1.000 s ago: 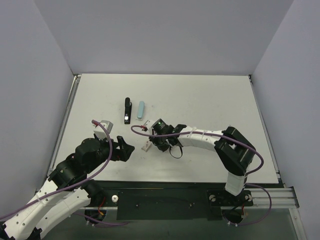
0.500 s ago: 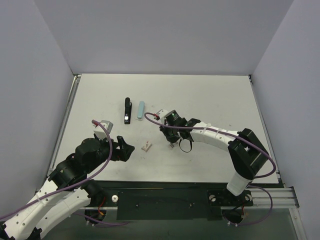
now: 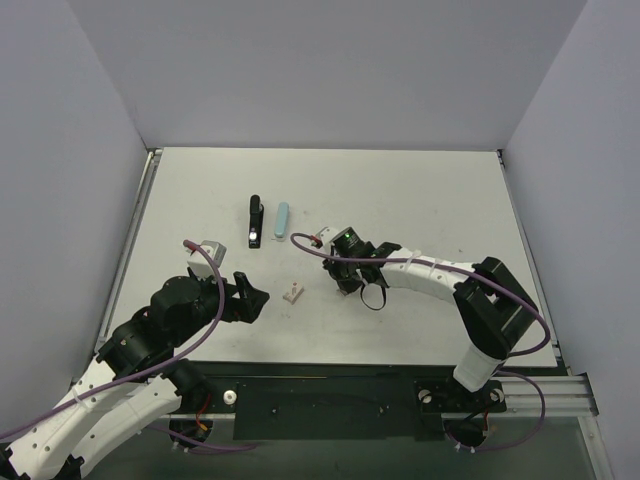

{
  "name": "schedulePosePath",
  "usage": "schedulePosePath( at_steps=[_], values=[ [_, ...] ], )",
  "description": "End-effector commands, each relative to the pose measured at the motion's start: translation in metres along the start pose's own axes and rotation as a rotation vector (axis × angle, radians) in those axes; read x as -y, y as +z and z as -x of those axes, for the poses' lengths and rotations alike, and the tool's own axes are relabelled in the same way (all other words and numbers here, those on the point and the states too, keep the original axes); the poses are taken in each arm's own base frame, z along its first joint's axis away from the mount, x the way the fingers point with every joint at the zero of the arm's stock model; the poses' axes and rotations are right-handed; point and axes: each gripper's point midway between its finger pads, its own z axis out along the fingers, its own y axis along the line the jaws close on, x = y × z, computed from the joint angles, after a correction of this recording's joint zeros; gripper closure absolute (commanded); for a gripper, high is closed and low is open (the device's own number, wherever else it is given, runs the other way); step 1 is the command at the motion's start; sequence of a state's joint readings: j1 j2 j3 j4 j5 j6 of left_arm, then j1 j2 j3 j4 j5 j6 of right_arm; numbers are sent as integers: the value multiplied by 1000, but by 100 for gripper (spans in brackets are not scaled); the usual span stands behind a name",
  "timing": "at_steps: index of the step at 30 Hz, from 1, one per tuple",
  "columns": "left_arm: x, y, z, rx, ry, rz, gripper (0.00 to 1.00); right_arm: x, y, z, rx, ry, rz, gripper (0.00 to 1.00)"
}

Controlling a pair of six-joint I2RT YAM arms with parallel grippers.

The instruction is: Unload the staples from the stapler

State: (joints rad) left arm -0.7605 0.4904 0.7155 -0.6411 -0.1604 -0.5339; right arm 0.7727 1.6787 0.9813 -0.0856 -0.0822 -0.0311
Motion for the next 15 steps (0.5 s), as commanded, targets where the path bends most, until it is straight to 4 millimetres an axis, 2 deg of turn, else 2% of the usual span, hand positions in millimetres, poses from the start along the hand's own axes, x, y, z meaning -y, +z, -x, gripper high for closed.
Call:
schedulePosePath(
  at_steps=[1, 15],
  values=[
    [6, -5, 11, 32, 14, -25, 6, 9, -7, 1, 22, 5, -30, 91],
    [6, -6, 11, 33, 14, -23, 6, 17, -5, 1, 21, 19, -41, 91]
  ],
)
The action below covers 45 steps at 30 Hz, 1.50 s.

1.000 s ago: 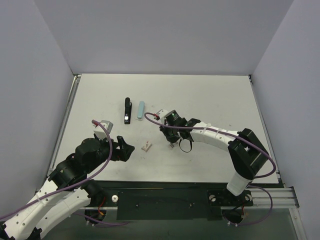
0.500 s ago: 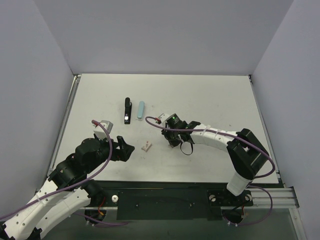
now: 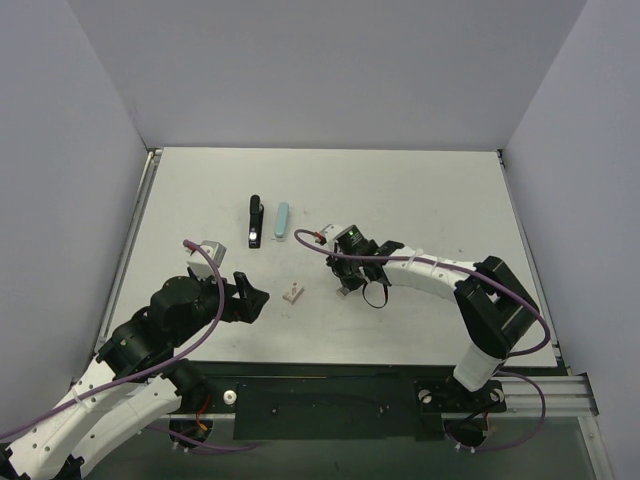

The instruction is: Unload the staples from the stapler

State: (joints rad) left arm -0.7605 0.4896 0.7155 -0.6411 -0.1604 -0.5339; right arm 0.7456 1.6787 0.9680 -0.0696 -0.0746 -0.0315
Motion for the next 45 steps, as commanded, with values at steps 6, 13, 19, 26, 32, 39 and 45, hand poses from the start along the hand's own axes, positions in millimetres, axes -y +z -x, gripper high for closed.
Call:
schedulePosePath(
  at_steps=[6, 13, 19, 26, 32, 39, 45],
  values=[
    [5, -6, 10, 29, 15, -22, 6, 8, -6, 0, 12, 2, -29, 91],
    [5, -7, 11, 35, 14, -25, 6, 9, -6, -2, 9, 10, -34, 91],
    [5, -6, 10, 33, 12, -22, 6, 8, -6, -3, 10, 12, -28, 91],
    [5, -7, 10, 32, 13, -23, 6, 8, -5, -4, 6, 13, -29, 90],
    [5, -6, 9, 29, 13, -22, 6, 7, -5, -3, 8, 15, -24, 87],
    [5, -6, 9, 28, 13, -21, 6, 6, -5, -3, 8, 20, -21, 81],
    [4, -5, 8, 24, 14, -19, 6, 3, -6, -1, 16, 20, -6, 75]
  ],
)
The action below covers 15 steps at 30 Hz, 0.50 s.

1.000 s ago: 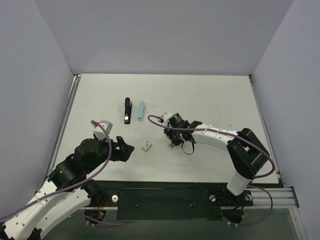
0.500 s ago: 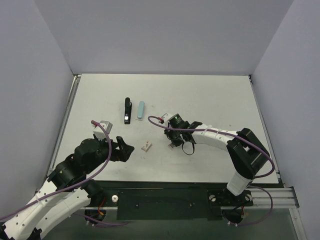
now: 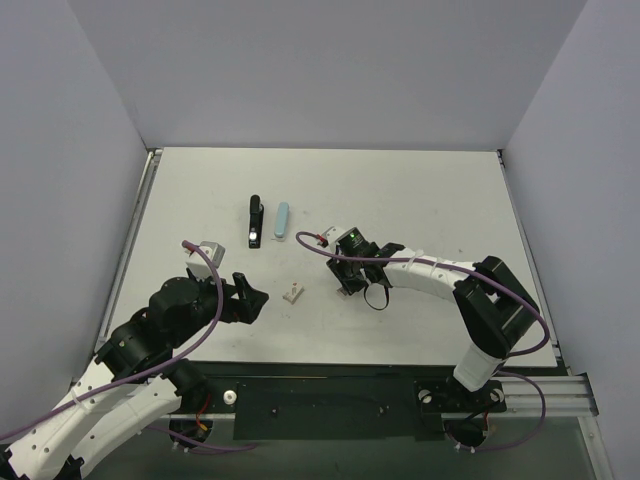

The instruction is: Unload the staples from the stapler

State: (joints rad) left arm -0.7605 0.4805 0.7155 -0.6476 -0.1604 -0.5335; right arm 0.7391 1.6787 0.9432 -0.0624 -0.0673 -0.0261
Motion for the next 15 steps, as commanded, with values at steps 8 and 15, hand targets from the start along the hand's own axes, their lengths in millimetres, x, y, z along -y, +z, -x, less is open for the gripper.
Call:
schedulePosePath(
  at_steps=[8, 15],
  values=[
    [4, 1, 6, 8, 20, -8, 6, 2, -20, 22, 95, 26, -5, 75],
    [1, 13, -3, -35, 12, 20, 6, 12, -33, 30, 129, 89, -64, 74]
  ],
)
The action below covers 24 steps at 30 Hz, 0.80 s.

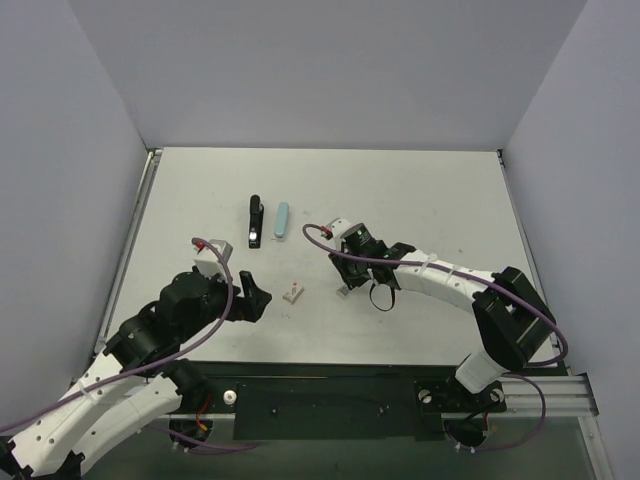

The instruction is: Unload the staples from the stapler

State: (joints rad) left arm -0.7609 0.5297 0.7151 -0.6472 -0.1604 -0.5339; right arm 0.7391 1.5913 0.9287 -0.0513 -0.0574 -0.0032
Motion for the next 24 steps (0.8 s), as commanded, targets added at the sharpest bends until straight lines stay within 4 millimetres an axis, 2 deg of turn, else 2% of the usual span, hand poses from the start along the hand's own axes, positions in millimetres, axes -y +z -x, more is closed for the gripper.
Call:
schedulePosePath(
  at_steps=[1, 10, 14, 15, 18, 19, 22, 23, 24],
  values=[
    [3, 9, 1, -9, 2, 5, 5, 16, -13, 12, 38, 70, -95, 74],
    [-8, 45, -27, -70, -53, 72, 6, 17, -12, 14, 51, 156, -115, 75],
    [-16, 59, -38, -74, -75, 106, 14, 8, -8, 24, 90, 232, -75, 78],
    [-20, 62, -42, -82, -80, 123, 20, 4, -6, 24, 87, 239, -59, 78],
    [-20, 71, -44, -74, -94, 126, 38, -9, -4, 45, 145, 309, 0, 83],
    [-24, 74, -50, -90, -95, 140, 48, -12, -4, 50, 155, 318, 12, 84],
    [-25, 84, -59, -103, -102, 141, 64, -25, -3, 67, 195, 351, 56, 93],
    [-26, 85, -63, -114, -104, 140, 77, -29, -2, 74, 203, 348, 66, 95],
    [-26, 89, -67, -117, -105, 138, 85, -34, -1, 78, 201, 341, 75, 100]
  ],
)
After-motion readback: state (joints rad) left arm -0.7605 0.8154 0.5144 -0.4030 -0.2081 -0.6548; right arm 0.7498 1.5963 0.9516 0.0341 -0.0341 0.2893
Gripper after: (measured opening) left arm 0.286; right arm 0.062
